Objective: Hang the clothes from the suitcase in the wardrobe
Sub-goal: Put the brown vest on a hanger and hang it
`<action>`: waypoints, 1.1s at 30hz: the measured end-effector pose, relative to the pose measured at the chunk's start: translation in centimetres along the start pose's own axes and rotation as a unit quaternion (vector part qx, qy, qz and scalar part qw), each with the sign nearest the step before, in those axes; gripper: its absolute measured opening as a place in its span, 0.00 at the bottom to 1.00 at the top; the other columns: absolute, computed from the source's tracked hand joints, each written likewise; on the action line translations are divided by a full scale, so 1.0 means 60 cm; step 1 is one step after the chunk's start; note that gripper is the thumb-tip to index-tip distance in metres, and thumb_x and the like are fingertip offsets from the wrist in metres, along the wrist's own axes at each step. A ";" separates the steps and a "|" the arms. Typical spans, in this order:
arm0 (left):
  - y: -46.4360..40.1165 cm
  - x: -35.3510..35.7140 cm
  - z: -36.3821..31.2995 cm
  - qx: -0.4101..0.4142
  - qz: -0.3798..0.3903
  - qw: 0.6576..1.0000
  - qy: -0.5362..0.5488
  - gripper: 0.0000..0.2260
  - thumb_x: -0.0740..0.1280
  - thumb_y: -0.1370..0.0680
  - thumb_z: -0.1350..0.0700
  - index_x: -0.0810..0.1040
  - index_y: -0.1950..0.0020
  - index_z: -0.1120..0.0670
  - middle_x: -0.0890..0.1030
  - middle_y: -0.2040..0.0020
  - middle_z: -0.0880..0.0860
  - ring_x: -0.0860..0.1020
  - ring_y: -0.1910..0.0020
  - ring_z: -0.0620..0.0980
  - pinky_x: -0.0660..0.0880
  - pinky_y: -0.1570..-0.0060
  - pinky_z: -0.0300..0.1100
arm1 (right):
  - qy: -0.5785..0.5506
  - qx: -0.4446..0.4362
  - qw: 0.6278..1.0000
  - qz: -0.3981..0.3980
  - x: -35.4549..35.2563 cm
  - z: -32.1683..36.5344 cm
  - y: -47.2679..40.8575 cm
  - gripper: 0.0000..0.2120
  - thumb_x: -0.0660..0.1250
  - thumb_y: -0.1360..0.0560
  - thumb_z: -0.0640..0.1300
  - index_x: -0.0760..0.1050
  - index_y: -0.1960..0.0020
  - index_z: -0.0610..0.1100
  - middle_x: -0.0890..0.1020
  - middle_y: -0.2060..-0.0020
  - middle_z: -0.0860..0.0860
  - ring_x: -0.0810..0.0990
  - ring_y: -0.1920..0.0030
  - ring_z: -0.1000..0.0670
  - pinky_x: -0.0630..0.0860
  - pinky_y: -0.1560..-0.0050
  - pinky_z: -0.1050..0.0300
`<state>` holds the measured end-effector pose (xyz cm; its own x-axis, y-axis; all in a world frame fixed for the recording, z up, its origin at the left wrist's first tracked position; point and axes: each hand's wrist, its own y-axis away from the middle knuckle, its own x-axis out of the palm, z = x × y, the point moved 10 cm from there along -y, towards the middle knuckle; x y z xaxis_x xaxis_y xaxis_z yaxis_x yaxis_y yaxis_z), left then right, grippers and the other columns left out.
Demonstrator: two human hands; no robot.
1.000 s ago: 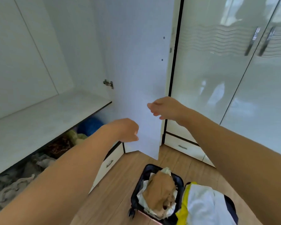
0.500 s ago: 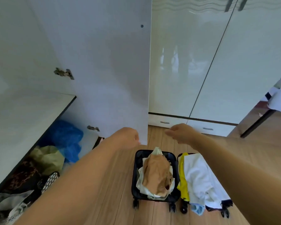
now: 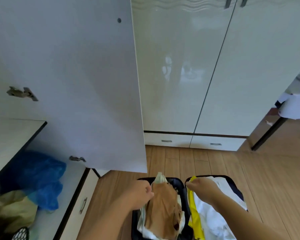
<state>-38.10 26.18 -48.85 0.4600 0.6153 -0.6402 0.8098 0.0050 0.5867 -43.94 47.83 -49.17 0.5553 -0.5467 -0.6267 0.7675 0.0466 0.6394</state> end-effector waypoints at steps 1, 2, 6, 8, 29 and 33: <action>-0.016 0.011 0.014 -0.009 -0.006 1.000 0.019 0.07 0.61 0.19 0.52 0.75 0.44 0.51 0.78 0.47 0.49 0.76 0.50 0.46 0.74 0.47 0.39 | 0.003 -0.001 1.000 -0.008 0.006 -0.001 0.002 0.18 0.60 0.20 0.49 0.76 0.40 0.36 0.80 0.43 0.40 0.78 0.42 0.42 0.73 0.44 0.54; -0.039 0.028 0.029 -0.013 -0.008 0.999 0.036 0.06 0.61 0.19 0.52 0.75 0.46 0.50 0.77 0.50 0.47 0.76 0.51 0.45 0.74 0.48 0.39 | 0.006 0.004 1.000 -0.012 0.021 -0.016 -0.024 0.19 0.60 0.20 0.50 0.74 0.38 0.36 0.79 0.41 0.41 0.77 0.41 0.43 0.72 0.43 0.55; -0.158 0.133 0.125 -0.038 0.000 0.997 0.073 0.04 0.62 0.20 0.51 0.74 0.48 0.49 0.77 0.48 0.46 0.76 0.49 0.45 0.74 0.46 0.38 | 0.028 0.029 0.999 -0.024 0.111 -0.086 -0.131 0.20 0.59 0.20 0.49 0.72 0.36 0.36 0.78 0.39 0.43 0.77 0.41 0.46 0.72 0.43 0.57; -0.217 0.189 0.185 -0.058 0.003 0.994 0.088 0.04 0.63 0.20 0.51 0.73 0.47 0.49 0.76 0.45 0.48 0.76 0.45 0.47 0.74 0.42 0.39 | 0.033 0.041 0.998 -0.020 0.172 -0.119 -0.187 0.20 0.60 0.21 0.48 0.72 0.35 0.36 0.78 0.38 0.43 0.77 0.41 0.46 0.72 0.43 0.56; -0.552 0.479 0.379 -0.093 -0.079 0.978 0.167 0.20 0.73 0.28 0.50 0.71 0.40 0.51 0.80 0.46 0.50 0.80 0.51 0.49 0.74 0.59 0.37 | -0.200 0.067 0.977 0.035 0.571 -0.352 -0.576 0.21 0.74 0.35 0.44 0.72 0.45 0.45 0.79 0.50 0.49 0.78 0.49 0.47 0.76 0.44 0.51; -0.527 0.484 0.320 -0.063 -0.015 0.978 0.198 0.04 0.65 0.24 0.60 0.78 0.54 0.53 0.79 0.61 0.50 0.76 0.63 0.49 0.73 0.64 0.39 | -0.219 0.068 0.971 0.072 0.535 -0.317 -0.515 0.14 0.68 0.34 0.38 0.75 0.49 0.40 0.76 0.61 0.44 0.71 0.70 0.49 0.68 0.70 0.59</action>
<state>-43.35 28.75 -95.49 0.2398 0.8701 -0.4305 0.7582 0.1091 0.6428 -43.72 44.74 -97.54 0.4415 -0.8467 -0.2970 0.6266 0.0540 0.7775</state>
